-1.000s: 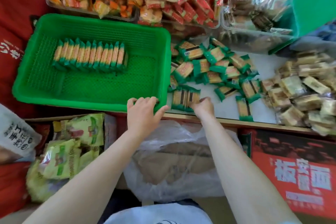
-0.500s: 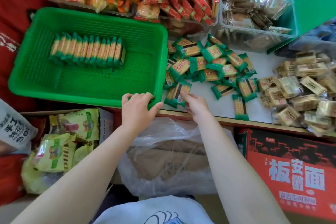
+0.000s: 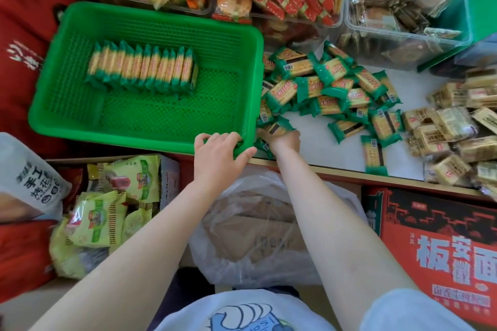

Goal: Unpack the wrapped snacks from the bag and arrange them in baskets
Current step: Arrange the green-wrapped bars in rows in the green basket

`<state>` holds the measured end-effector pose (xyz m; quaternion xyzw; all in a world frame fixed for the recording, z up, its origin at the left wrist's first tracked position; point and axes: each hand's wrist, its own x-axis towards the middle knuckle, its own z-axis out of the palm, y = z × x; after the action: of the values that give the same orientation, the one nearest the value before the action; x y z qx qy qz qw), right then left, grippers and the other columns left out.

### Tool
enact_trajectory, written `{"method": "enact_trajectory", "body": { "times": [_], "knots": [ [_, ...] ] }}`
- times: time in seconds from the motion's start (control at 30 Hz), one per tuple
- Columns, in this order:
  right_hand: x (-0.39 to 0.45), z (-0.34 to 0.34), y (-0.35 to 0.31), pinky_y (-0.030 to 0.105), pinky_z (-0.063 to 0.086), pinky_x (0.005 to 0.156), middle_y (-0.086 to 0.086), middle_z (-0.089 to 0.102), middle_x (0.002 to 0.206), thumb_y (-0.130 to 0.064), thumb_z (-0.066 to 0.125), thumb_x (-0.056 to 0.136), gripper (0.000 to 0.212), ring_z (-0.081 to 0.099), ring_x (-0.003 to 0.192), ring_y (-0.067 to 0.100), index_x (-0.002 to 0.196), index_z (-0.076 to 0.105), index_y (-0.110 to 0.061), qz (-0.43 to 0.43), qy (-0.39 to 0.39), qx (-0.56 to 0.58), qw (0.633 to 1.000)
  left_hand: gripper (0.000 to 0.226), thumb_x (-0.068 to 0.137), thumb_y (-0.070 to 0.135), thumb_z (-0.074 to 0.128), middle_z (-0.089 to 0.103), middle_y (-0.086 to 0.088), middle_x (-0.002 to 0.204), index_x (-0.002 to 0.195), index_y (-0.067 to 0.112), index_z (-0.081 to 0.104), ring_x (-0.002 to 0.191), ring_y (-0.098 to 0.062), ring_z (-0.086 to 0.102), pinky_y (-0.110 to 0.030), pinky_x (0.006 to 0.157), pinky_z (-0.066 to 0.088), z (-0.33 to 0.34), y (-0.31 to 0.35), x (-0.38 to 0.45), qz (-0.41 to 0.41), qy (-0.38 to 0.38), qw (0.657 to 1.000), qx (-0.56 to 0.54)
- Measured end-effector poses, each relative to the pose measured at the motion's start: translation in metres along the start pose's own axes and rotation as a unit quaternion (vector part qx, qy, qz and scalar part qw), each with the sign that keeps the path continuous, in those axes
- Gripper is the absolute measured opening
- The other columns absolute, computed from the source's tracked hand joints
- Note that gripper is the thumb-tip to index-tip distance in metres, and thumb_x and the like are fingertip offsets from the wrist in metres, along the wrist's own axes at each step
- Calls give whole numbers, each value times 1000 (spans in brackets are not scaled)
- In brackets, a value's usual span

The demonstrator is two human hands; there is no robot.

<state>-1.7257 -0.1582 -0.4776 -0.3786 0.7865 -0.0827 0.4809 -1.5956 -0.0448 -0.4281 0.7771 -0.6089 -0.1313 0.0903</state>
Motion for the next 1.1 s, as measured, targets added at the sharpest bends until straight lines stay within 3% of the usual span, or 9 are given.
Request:
{"method": "enact_trajectory", "body": {
  "times": [0.17, 0.37, 0.53, 0.63, 0.73, 0.83, 0.93, 1.0, 1.1],
  "knots": [
    [8, -14, 1, 35, 44, 103, 11, 55, 141, -43, 86, 73, 83, 53, 128, 30, 136, 44, -7, 9, -10, 8, 1000, 51, 96, 65, 42, 71, 5, 103, 110, 22, 65, 101, -20, 61, -40, 99, 25, -1, -1, -1, 1, -1, 1000, -1],
    [14, -45, 21, 39, 47, 100, 13, 57, 137, -46, 83, 75, 77, 55, 124, 33, 133, 52, -8, 24, 36, -51, 998, 48, 96, 64, 45, 71, 4, 100, 109, 23, 65, 99, -21, 61, -39, 98, 24, -2, 1, -1, -2, 11, 1000, 0],
    [4, -41, 22, 51, 40, 105, 16, 39, 145, -55, 85, 69, 101, 39, 135, 35, 141, 34, -6, -10, 85, -139, 987, 49, 96, 64, 45, 71, 3, 100, 111, 21, 66, 100, -21, 61, -41, 100, 26, -3, 2, -1, -3, 14, 1000, -4],
    [-1, -36, 19, 48, 39, 105, 17, 37, 146, -42, 84, 75, 92, 37, 135, 35, 141, 31, -7, -24, 87, -168, 982, 51, 96, 64, 44, 70, 3, 103, 114, 21, 66, 103, -21, 60, -40, 101, 24, -7, 3, -2, -5, 9, 1000, -14],
    [3, -44, 20, 46, 45, 102, 17, 45, 141, -36, 80, 80, 79, 46, 128, 36, 139, 38, -6, -21, 52, -117, 992, 54, 95, 66, 42, 69, 5, 107, 117, 23, 66, 105, -19, 59, -40, 104, 24, -13, 4, 1, -23, -12, 999, -24],
    [-9, -70, 28, 38, 52, 89, 10, 62, 119, -34, 77, 83, 52, 60, 102, 26, 123, 55, -8, -61, -33, 13, 998, 47, 96, 58, 50, 66, 0, 115, 117, 20, 67, 113, -22, 54, -38, 100, 31, -18, 9, 5, -57, 9, 990, -131],
    [-32, -99, 36, 43, 57, 91, 5, 67, 111, -33, 77, 85, 48, 65, 101, 23, 125, 61, -10, -98, -118, 130, 979, 27, 99, 37, 58, 65, 2, 102, 106, 12, 68, 101, -15, 54, -26, 86, 38, -28, 47, -2, -20, 94, 958, -270],
    [-49, -119, 39, 44, 58, 91, 6, 70, 111, -34, 78, 85, 42, 68, 105, 27, 120, 64, -17, -133, -163, 172, 962, 23, 99, 37, 58, 66, 8, 95, 104, 16, 68, 88, -5, 58, -22, 79, 44, -32, 86, -2, -59, 19, 926, -373],
    [-67, -150, 46, 35, 56, 91, -1, 71, 112, -37, 80, 83, 38, 68, 105, 18, 117, 65, -26, -187, -161, 159, 956, 40, 97, 53, 54, 68, 1, 117, 119, 20, 62, 104, -13, 65, -33, 92, 54, -24, 131, 11, -186, -171, 791, -557]
  ]
}}
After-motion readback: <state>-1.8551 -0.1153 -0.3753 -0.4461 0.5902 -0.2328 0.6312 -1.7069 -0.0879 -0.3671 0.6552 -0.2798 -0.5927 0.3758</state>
